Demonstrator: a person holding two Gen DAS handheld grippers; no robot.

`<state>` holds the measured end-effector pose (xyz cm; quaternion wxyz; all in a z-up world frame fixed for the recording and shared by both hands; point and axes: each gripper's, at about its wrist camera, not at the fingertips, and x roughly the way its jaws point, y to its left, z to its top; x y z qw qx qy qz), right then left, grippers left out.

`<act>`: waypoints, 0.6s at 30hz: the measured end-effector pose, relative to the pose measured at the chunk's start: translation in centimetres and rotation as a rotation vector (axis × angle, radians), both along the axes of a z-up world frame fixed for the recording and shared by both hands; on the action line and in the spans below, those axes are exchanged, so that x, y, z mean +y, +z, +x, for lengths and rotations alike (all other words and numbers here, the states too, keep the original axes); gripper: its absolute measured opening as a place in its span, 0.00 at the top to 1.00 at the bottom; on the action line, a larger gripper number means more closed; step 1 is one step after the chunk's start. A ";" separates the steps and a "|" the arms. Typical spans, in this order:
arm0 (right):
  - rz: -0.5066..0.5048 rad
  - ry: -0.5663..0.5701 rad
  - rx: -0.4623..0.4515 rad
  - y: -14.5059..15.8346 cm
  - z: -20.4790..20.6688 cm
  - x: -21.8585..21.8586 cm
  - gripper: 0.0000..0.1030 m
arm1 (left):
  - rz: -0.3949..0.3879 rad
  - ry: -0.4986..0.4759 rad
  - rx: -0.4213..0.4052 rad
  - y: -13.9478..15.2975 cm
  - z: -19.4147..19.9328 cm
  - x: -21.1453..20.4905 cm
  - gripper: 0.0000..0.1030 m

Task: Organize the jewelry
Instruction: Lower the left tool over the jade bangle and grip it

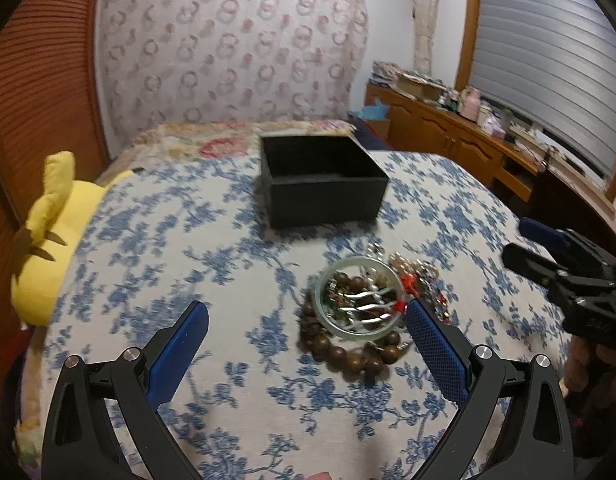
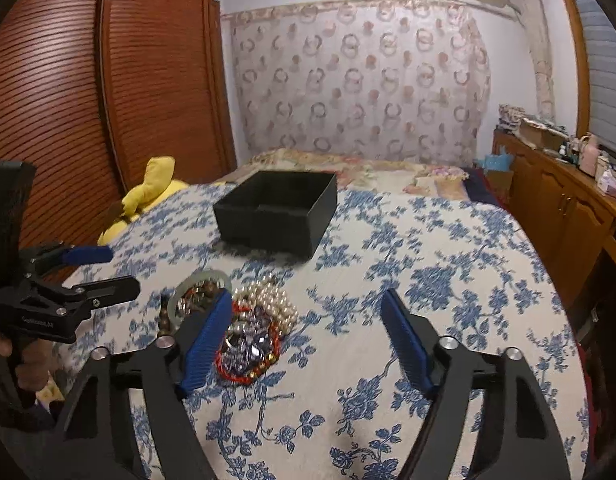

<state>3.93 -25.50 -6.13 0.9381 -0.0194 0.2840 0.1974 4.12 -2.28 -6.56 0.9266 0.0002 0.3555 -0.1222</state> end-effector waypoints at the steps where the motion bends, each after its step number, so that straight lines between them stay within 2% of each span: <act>1: -0.006 0.006 0.016 -0.4 0.2 0.0 0.31 | -0.001 -0.014 0.011 -0.1 0.2 -0.2 0.07; 3: -0.012 0.011 0.032 -1.0 0.4 0.1 0.34 | -0.010 -0.042 0.036 -0.5 0.8 -0.7 0.07; 11: -0.039 0.025 0.066 -2.1 0.7 -0.1 0.34 | -0.023 -0.125 0.106 -1.6 3.1 -2.3 0.07; 18: -0.036 0.022 0.081 -2.2 1.0 -0.6 0.34 | -0.039 -0.157 0.168 -2.8 4.9 -3.2 0.16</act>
